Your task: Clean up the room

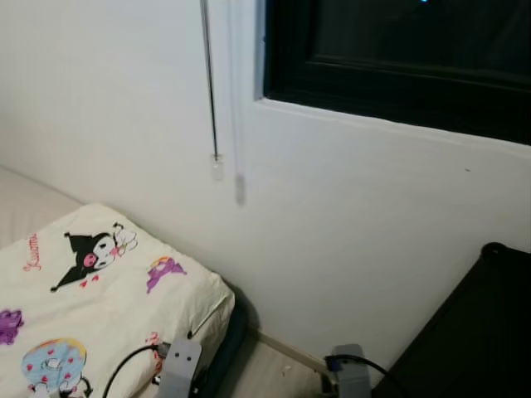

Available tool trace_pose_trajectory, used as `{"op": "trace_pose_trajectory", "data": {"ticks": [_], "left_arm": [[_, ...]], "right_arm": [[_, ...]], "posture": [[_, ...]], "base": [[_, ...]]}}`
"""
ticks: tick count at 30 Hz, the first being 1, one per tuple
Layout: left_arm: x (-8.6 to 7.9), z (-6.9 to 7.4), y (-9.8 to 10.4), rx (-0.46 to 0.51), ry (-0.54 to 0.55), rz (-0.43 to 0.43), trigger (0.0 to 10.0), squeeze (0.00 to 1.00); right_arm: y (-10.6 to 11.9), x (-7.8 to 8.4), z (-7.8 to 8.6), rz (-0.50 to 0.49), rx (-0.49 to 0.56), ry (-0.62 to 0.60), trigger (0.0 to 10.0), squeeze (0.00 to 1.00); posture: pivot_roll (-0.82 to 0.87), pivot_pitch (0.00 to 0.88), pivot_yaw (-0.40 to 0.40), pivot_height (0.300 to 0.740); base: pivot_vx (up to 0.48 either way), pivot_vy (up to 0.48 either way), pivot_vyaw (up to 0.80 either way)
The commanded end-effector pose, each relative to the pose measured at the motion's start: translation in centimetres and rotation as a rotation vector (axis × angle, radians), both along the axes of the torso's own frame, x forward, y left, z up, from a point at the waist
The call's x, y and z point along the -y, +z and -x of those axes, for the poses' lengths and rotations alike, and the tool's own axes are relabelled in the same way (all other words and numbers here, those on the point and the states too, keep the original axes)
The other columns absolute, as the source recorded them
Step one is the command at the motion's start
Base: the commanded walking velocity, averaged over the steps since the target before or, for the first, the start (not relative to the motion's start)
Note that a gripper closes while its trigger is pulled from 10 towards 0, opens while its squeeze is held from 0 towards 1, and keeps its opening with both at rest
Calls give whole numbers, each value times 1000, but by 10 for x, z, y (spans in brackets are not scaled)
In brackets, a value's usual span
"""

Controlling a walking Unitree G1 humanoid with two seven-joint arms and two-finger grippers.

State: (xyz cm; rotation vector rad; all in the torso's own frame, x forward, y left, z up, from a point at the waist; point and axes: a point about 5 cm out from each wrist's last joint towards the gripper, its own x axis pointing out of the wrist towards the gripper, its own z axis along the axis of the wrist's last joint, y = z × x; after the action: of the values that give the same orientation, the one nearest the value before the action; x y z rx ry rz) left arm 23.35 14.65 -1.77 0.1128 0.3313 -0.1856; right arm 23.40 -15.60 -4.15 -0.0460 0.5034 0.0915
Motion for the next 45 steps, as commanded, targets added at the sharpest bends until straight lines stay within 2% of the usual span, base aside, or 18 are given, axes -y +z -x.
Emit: {"op": "trace_pose_trajectory", "data": {"ticks": [1,7,10,37,45], "left_arm": [[-5,5,-5,-26,8,-14,10000,0],[-3,5,-4,-21,-5,-17,10000,0],[-3,5,-4,-19,-10,-21,10000,0],[-2,4,-4,-15,-12,-18,10000,0],[2,5,-5,-21,-41,-29,10000,0]], "right_arm": [[-5,2,5,1,-34,-11,10000,0],[-5,1,5,18,-31,11,10000,0],[-6,-1,7,37,-32,39,10000,0],[-3,1,5,36,-16,39,10000,0],[-6,5,9,22,-32,6,10000,0]], "posture": [[32,109,-27,740],[32,107,-24,740],[31,108,-23,740],[22,84,-24,740],[17,97,-21,740]], "base": [[0,0,0],[0,0,0],[0,0,727],[0,0,800],[0,0,188]]}}
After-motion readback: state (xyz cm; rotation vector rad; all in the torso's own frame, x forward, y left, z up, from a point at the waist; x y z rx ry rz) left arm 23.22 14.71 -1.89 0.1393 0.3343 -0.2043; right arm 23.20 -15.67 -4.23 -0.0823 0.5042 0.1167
